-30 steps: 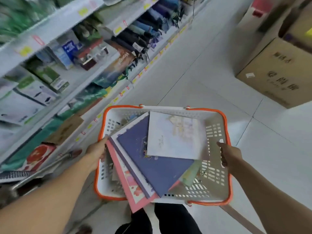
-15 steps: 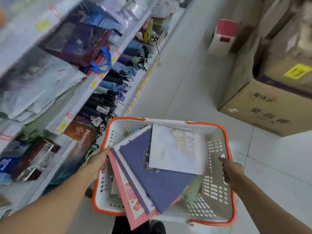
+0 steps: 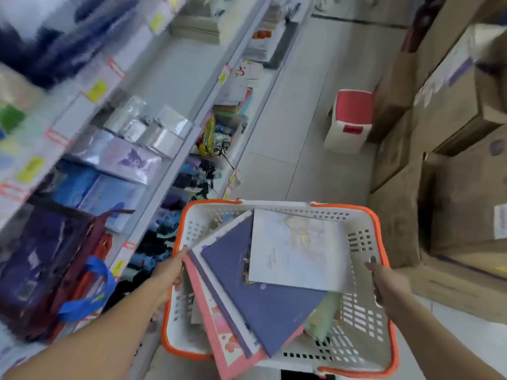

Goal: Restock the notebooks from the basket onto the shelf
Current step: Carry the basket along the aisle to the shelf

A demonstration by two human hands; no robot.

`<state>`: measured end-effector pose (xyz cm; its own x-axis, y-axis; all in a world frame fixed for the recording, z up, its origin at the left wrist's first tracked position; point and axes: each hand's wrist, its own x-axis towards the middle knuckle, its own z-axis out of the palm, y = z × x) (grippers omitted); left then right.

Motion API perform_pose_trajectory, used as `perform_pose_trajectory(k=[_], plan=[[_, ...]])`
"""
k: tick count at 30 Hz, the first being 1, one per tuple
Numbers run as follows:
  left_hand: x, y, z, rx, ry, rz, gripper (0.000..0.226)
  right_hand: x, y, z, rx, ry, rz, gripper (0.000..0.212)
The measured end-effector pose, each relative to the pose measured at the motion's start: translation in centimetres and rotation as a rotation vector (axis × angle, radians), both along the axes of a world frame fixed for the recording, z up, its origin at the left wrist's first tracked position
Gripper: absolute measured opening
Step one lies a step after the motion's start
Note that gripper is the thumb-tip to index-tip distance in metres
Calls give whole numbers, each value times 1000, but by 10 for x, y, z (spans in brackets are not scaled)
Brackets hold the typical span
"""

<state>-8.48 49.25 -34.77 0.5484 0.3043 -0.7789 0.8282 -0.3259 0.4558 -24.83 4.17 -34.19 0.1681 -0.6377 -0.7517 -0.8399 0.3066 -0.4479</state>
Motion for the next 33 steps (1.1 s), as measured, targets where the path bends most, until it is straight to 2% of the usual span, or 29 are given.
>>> perform_pose_trajectory(k=[4,9,13,19,23,26,30,33], plan=[[117,-68,-2,18,13,18,46,124,-74,-10,49,10,-2,31],[254,-153,2,6,21,9,45,274,-160,10,37,15,-24,21],[366,-219,-8,-39,23,21,43,389,-223,16,-16,34,-27,36],[502,-310,-21,-91,47,46,43,553,-317,5,-57,29,-11,37],[568,-364,-25,-59,50,114,44,654,-375,-6,-47,39,75,35],[603,-398,-36,-37,40,231,44,723,-411,-15,-27,47,174,23],[623,-425,-46,-89,25,356,31,799,-436,-10,-31,50,312,19],[621,-433,-53,-150,63,471,32,850,-438,0,-78,70,408,22]])
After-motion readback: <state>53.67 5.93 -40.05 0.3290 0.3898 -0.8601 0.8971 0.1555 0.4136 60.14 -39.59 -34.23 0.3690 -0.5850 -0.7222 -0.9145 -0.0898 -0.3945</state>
